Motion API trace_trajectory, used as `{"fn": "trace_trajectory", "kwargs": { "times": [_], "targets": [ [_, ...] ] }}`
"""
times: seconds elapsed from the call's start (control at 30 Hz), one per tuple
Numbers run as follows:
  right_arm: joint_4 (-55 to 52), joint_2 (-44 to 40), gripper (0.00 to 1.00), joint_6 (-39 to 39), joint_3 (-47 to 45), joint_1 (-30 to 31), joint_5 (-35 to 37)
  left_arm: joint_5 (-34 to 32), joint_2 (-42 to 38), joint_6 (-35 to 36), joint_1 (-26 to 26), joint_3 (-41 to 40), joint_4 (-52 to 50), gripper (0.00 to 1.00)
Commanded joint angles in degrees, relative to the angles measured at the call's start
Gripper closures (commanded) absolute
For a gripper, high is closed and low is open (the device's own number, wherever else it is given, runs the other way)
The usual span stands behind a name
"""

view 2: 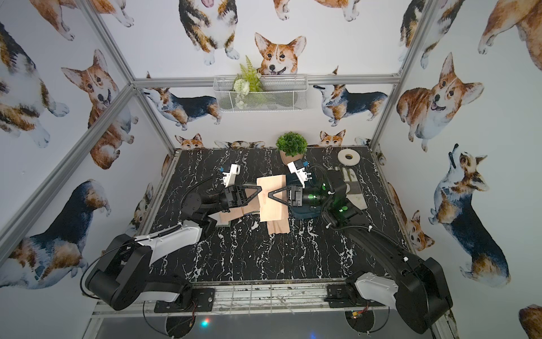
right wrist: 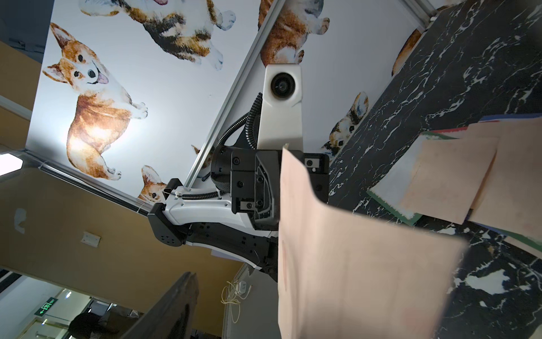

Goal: Take out the stationery paper from the storage box
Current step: Pick up the stationery paper from the storage box.

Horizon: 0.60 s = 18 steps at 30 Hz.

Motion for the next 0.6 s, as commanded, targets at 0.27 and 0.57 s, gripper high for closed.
{"fn": "trace_trajectory", "kwargs": {
  "times": [0.27,0.57],
  "targets": [
    [-13.3,-0.06,1.0,-7.45,0.76,0.17,2.77,1.75,-0.49,-2.9,-0.01,1.01,2.91,1.0],
    [-23.32,-1.46,1.0,-12.51,2.62,0.26,9.46,2.41,-4.6,3.37,0.23,1.61,-8.21,1.0]
  ]
}}
